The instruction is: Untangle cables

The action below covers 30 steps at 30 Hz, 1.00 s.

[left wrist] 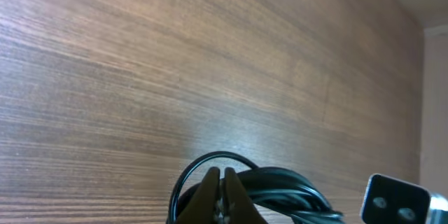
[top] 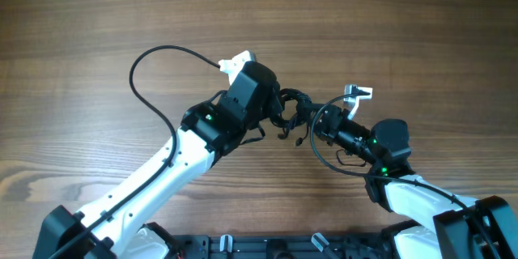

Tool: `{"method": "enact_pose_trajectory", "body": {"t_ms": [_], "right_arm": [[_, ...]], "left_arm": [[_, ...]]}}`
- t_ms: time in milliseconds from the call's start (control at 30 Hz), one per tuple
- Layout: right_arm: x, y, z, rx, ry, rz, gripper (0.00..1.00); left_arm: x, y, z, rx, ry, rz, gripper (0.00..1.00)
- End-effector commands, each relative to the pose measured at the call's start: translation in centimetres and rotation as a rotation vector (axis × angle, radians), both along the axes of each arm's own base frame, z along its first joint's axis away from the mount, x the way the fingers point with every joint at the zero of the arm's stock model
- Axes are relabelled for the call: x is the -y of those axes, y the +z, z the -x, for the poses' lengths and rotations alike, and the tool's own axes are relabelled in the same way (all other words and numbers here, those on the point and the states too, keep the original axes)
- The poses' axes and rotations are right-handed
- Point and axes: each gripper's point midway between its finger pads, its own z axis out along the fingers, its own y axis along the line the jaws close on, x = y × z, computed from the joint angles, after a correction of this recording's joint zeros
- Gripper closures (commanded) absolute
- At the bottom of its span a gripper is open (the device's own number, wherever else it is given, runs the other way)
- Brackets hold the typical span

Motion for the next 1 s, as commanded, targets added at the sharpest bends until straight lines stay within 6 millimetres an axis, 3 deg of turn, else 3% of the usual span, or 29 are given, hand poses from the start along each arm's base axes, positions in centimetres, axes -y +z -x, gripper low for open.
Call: {"method": "enact_pose_trajectory", "body": {"t_ms": [0,333,467,633,967], "right_arm": [[-0.4,0.5,0.3,0.011,0.024,-0.009,0.95],[-0.2,0.4,0.0,0.011,0.002,-0.007,0.95],[0.0,0.4,-0.2,0.012,-0.014,-0.006,0.94],[0.0,0.5,-0.3,0.011,-0.017,-0.007,0.95],[-0.1,1.8,-0.2,0.069,-0.006,-0.028,0.95]], "left_arm": [[1.1,-1.1,0.7,-0.069,-0.048,0.037,0.96],[1.8,-1.1,1.7,-0.105,-0.100,0.067,0.96],[0.8,-2.4,3.1,-0.181,-0.098,0.017,0.96],[0.6,-2.7,3.5,-0.197,-0.101,0.008,0.96],[3.9,-3.9,6.5,-0.258,-0.261,0.021,0.96]]}}
